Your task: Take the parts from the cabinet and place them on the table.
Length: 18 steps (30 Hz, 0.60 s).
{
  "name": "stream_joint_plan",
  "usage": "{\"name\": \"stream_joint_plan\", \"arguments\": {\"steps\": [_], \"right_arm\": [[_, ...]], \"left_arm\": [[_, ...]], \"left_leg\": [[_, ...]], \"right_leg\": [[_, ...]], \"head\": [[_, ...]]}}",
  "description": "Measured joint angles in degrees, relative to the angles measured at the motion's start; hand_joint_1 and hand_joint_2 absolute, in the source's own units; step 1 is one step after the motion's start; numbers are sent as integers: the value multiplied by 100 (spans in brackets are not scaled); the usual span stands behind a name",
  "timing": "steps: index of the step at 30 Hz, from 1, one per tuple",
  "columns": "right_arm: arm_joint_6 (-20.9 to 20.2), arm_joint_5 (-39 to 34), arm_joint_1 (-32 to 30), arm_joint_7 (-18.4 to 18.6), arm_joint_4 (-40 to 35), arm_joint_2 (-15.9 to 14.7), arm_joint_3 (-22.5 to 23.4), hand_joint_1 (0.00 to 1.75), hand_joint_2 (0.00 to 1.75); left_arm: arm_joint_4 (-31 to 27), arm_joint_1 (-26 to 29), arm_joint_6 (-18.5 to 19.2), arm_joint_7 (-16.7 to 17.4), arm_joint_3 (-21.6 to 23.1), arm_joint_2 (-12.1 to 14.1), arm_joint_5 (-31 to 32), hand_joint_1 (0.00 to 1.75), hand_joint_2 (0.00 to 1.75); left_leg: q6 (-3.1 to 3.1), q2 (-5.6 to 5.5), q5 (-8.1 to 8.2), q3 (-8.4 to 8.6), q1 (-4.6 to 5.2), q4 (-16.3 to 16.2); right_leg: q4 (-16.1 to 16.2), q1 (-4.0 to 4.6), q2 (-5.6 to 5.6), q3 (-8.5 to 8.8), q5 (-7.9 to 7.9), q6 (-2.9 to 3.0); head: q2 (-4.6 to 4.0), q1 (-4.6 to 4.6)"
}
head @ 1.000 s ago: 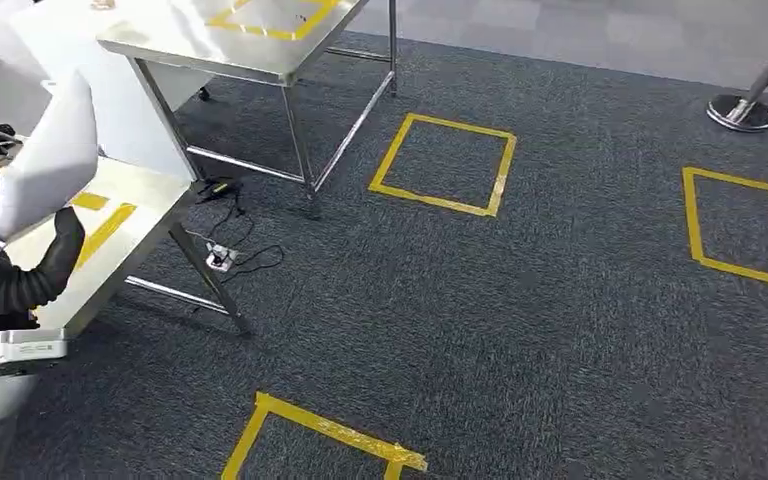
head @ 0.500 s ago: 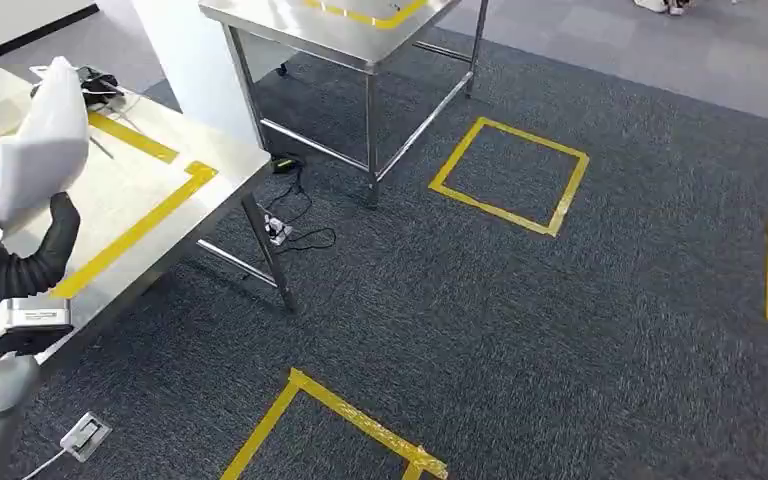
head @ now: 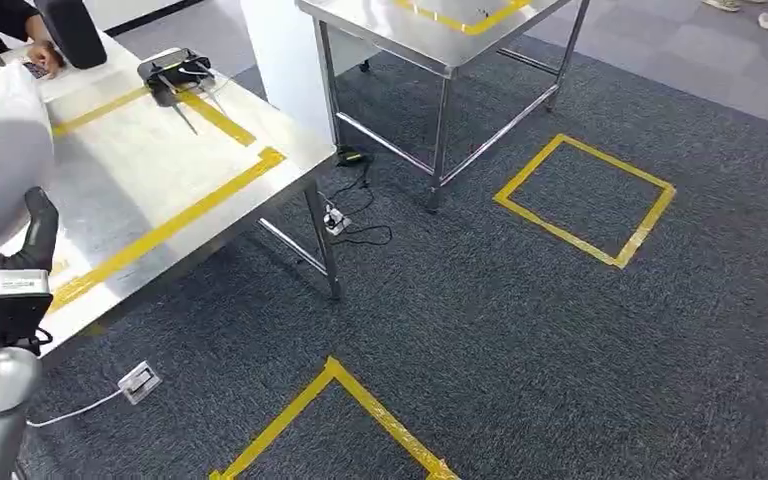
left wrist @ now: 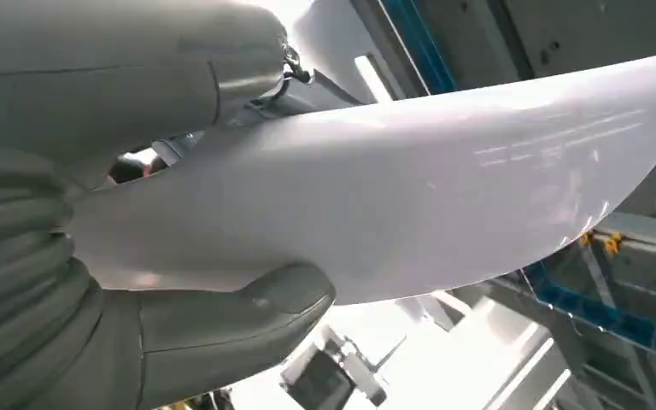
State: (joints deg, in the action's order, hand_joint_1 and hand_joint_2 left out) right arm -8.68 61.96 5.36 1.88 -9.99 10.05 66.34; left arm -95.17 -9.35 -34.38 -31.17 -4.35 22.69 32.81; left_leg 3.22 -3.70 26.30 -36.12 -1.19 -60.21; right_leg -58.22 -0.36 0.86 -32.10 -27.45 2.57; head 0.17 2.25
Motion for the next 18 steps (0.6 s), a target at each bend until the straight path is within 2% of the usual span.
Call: {"name": "stream_joint_plan", "arguments": {"steps": [1, 2, 3, 4, 5, 6, 7, 8, 9, 10, 11, 13, 14, 15, 16, 17, 18], "right_arm": [[-2, 13, -5, 0, 0, 0, 0, 0, 175], [-9, 33, -14, 0, 0, 0, 0, 0, 175], [-15, 46, -28, 0, 0, 0, 0, 0, 175], [-18, 61, -37, 0, 0, 0, 0, 0, 175], [-22, 85, -39, 0, 0, 0, -2, 0, 175], [-26, 90, -38, 0, 0, 0, -4, 0, 175], [-26, 90, -36, 0, 0, 0, -4, 0, 175], [-26, 90, -34, 2, 0, 0, -4, 0, 175], [-26, 90, -34, 0, 0, 0, -4, 0, 175], [-28, 90, -34, -2, 0, -2, -6, 0, 175], [-33, 88, -31, -15, 0, -4, -7, 0, 175], [-33, 74, -13, -19, 0, -4, -4, 0, 175], [-33, 59, -5, -28, 0, -4, -4, 0, 175], [-35, 39, -4, -46, 0, -20, -4, 0, 175], [-39, 24, -8, -52, 0, -20, -4, 0, 175], [-48, 18, -13, -50, 0, -20, -4, 0, 175], [-55, -4, -23, -50, 0, -22, -4, 0, 175]], "left_arm": [[-15, -3, -17, -11, 0, -15, -19, 175, 175], [-31, 23, -35, -17, 0, -31, -37, 175, 175], [-42, 72, -48, -22, 0, -53, -37, 175, 175], [-65, 136, -72, -20, 0, -81, -31, 175, 175], [-107, 218, -111, -22, 0, -107, 20, 175, 175], [-166, 294, -140, -20, -4, -125, 70, 175, 175], [-223, 349, -153, -22, -11, -136, 116, 175, 175], [-273, 382, -170, -22, -20, -153, 134, 175, 175], [-326, 399, -190, -24, -35, -175, 149, 175, 175], [-371, 421, -199, -28, -41, -199, 162, 175, 175], [-409, 454, -201, -30, -44, -219, 164, 175, 175], [-424, 469, -201, -59, -70, -232, 50, 175, 175], [-437, 467, -201, -81, -79, -236, 13, 175, 175], [-446, 447, -210, -131, -81, -241, -50, 175, 175], [-444, 398, -223, -166, -77, -253, -91, 175, 175], [-444, 373, -236, -205, -68, -278, -120, 175, 175], [-439, 361, -249, -234, -63, -295, -138, 175, 175]], "left_leg": [[19, 220, 227, -174, 4, -359], [37, 301, 449, -374, -1, -804], [50, 324, 628, -570, -5, -1238], [60, 333, 708, -695, -5, -1535], [59, 340, 641, -677, -5, -1539], [54, 357, 464, -510, -4, -1261], [44, 408, 235, -228, 0, -770], [25, 584, 39, 78, 14, -242], [-30, 915, 74, 253, 56, 136], [-102, 873, 44, 303, 74, 147], [-145, 773, 44, 279, 84, 128], [-197, 613, 26, 241, 94, 125], [-247, 534, -11, 267, 33, 168], [-277, 478, -29, 262, 18, 185], [-311, 415, -43, 245, 7, 183], [-321, 348, -47, 227, 5, 183], [-327, 259, -52, 207, 6, 178]], "right_leg": [[4, 14, -78, -1, -1, 33], [3, 27, -156, -6, -9, 46], [2, 37, -236, -7, -17, 58], [0, 45, -317, -10, -21, 63], [-1, 49, -404, -7, -27, 64], [-4, 53, -482, -1, -39, 59], [-15, 53, -560, 9, -51, 46], [-33, 55, -627, 23, -73, 24], [-58, 81, -694, 36, -102, -5], [-83, 109, -748, 42, -138, -42], [-69, 107, -811, 57, -136, -68], [-51, 103, -967, 100, -145, -113], [-67, 109, -964, 104, -182, -163], [-199, 67, -557, 57, -271, -223], [-506, 44, -270, -79, -460, -255], [-950, 33, -143, -295, -683, -274], [-1467, 27, -110, -559, -896, -287]], "head": [[0, 11], [0, 13], [0, 13], [0, 13], [0, 13], [0, 16], [0, 13], [0, 13], [0, 16], [0, 2], [0, 5], [0, 3], [0, 7], [0, -6], [0, -17], [0, -24], [0, -26]]}}
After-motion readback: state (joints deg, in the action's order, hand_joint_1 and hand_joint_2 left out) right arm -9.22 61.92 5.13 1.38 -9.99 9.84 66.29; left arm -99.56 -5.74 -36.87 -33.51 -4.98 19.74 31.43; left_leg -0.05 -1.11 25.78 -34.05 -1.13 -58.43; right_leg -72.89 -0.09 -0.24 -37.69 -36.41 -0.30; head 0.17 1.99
